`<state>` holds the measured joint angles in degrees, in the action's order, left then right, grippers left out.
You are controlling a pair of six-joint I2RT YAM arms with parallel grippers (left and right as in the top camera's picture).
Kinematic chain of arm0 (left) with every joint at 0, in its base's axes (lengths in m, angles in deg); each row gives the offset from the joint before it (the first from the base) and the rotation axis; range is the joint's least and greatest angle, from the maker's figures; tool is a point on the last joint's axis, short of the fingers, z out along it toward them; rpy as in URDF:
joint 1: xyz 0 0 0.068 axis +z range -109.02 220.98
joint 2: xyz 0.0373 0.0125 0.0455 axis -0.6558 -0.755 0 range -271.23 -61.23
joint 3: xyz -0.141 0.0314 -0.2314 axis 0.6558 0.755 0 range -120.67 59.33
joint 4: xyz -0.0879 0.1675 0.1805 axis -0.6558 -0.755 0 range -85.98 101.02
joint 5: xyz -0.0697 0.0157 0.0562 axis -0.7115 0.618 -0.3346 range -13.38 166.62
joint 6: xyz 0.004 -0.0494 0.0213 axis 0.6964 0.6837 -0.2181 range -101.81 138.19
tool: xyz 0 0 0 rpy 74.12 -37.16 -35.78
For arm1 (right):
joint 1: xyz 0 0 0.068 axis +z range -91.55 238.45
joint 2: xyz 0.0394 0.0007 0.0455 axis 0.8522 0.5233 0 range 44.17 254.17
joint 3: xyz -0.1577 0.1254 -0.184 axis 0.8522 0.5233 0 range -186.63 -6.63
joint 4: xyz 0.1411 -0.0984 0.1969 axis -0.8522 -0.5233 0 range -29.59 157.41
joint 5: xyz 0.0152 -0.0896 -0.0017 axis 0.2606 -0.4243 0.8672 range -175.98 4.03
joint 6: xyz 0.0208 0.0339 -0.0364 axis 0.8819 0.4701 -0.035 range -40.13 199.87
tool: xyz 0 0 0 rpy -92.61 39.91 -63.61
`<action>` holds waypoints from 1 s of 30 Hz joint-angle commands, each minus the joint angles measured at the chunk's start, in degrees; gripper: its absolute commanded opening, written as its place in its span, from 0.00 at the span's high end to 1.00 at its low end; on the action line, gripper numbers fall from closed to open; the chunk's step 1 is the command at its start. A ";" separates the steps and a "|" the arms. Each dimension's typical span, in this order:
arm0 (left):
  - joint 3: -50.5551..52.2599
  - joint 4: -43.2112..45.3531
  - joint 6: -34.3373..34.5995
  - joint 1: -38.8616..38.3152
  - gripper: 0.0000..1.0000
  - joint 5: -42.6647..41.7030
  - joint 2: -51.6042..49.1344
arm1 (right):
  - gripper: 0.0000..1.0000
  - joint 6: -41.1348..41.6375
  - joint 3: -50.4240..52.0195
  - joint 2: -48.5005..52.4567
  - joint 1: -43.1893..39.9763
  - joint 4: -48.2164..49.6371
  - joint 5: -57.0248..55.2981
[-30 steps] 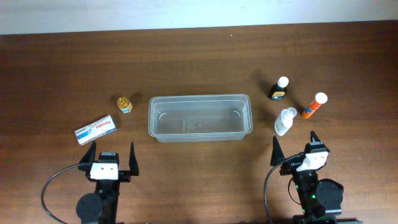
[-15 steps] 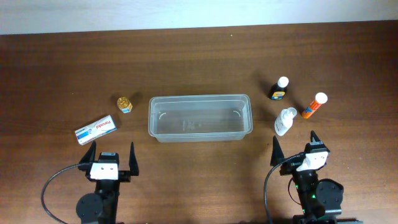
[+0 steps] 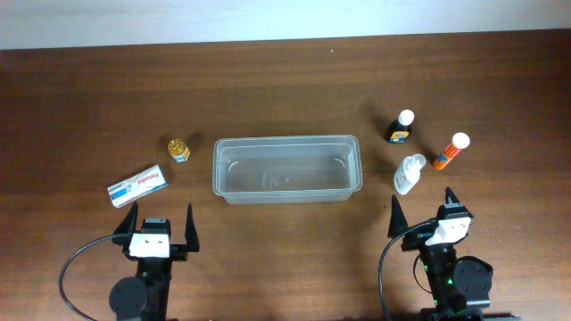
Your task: Pack container
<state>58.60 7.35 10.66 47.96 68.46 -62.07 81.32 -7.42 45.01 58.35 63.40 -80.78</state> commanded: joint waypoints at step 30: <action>0.24 -0.24 -0.74 -0.07 0.01 0.02 0.50 | 0.02 5.22 -8.90 -0.39 -0.35 -4.04 1.88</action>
<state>58.60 7.35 10.64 47.96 68.46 -62.07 85.89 -11.51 45.01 58.35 60.73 -79.67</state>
